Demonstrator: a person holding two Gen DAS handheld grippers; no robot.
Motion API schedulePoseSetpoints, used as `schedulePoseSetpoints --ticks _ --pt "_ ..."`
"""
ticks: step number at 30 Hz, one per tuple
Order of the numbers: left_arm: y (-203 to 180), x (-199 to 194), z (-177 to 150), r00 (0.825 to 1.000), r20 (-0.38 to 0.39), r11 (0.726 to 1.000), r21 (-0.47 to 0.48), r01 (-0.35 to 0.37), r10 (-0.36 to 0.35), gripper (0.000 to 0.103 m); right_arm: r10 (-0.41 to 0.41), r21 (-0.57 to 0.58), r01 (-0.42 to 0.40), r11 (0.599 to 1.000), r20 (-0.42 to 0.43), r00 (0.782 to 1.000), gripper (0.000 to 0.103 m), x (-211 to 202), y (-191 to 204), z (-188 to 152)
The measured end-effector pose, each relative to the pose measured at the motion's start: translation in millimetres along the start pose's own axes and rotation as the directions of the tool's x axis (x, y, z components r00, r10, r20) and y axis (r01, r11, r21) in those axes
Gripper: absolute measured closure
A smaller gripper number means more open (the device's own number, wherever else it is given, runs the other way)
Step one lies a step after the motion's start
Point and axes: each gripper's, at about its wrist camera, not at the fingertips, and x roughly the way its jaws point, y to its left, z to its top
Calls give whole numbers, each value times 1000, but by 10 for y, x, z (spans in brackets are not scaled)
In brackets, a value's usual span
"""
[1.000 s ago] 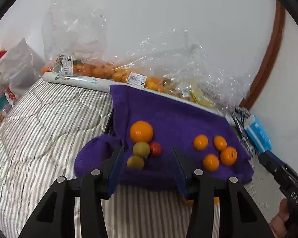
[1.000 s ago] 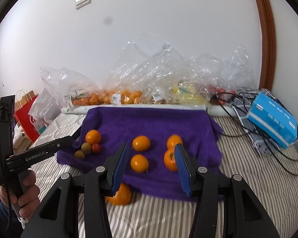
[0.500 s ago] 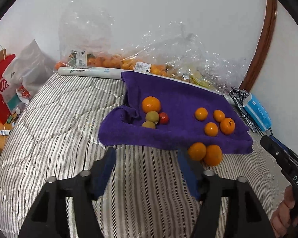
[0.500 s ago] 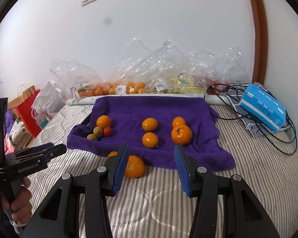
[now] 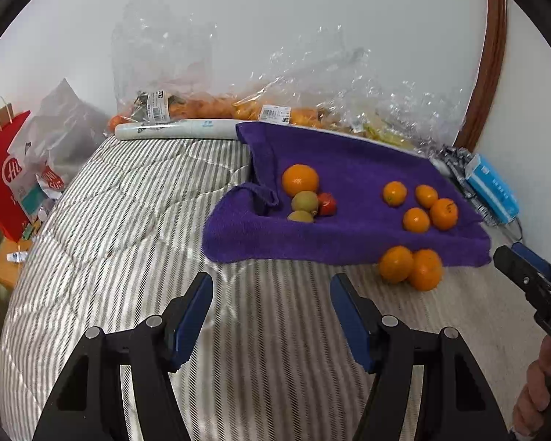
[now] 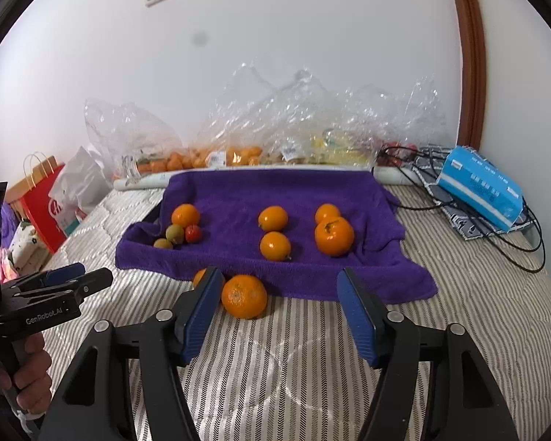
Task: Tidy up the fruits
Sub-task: 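Withdraw both tools from the towel toward the oranges on the bed, then grasp a large orange on the bed with the right tool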
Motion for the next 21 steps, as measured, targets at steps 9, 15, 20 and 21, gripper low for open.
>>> schedulePoseSetpoints --ticks 9,15,20,21 --pt "261 272 15 999 -15 998 -54 36 -37 39 26 -26 -29 999 -109 994 36 443 125 -65" --pt "262 253 -6 997 1 994 -74 76 -76 39 -2 -99 -14 995 -166 986 50 690 258 -118" --pt "222 256 -44 998 12 996 -61 59 -58 39 -5 -133 -17 991 -166 986 52 743 304 -134" --pt "220 269 -49 998 6 996 -67 62 -62 39 -12 -143 -12 990 -161 987 52 749 320 -138"
